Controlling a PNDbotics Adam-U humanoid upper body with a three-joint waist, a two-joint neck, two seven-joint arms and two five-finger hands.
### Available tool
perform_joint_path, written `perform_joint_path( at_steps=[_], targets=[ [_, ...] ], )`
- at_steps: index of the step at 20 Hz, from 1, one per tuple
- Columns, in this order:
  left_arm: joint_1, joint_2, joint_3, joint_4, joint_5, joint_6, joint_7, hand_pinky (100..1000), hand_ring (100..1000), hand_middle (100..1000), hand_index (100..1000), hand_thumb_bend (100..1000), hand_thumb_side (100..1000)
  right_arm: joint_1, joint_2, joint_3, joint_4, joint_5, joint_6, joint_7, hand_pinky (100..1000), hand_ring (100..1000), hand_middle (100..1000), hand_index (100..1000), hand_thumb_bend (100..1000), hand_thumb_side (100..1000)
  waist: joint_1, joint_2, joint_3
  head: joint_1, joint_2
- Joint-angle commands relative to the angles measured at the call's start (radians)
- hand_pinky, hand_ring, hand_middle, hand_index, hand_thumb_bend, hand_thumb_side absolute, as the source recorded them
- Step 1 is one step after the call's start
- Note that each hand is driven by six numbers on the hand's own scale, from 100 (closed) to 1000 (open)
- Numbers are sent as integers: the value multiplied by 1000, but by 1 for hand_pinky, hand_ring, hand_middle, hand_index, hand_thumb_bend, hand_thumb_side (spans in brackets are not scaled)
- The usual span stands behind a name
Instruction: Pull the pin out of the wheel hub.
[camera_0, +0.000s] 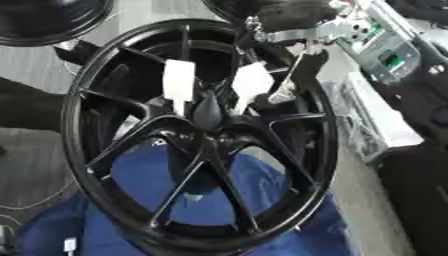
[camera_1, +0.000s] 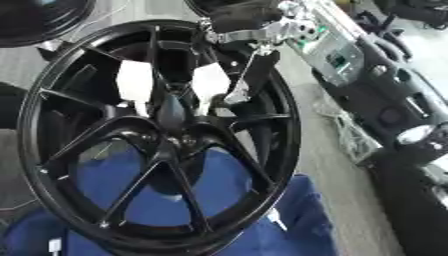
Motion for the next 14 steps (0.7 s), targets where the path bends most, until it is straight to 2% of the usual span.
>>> perform_joint_path(
  at_steps=[1,3,7,14],
  targets=[
    [-9,17,5,-14,-3,1,-1,870,684,747,826,206,780,-22,-57,-24,-21,-12,-52,46,724,522,368,492,347,319,3,-13,3,-6,-14],
    [-10,19,5,-14,-4,1,-3,871,684,747,825,206,780,-26,-69,-25,-21,-16,-54,50,723,522,368,491,359,332,-1,-14,7,-9,-12],
    [-8,22,5,-13,-5,2,-5,871,683,747,825,207,779,-28,-93,-34,-17,-54,-56,57,724,518,366,490,322,306,-7,-19,11,-13,-9],
    [-3,26,9,-13,-8,2,-2,872,682,746,824,207,779,7,-160,-105,-67,-185,-13,27,726,513,364,487,271,271,-12,-26,-2,-6,-4]
  ],
)
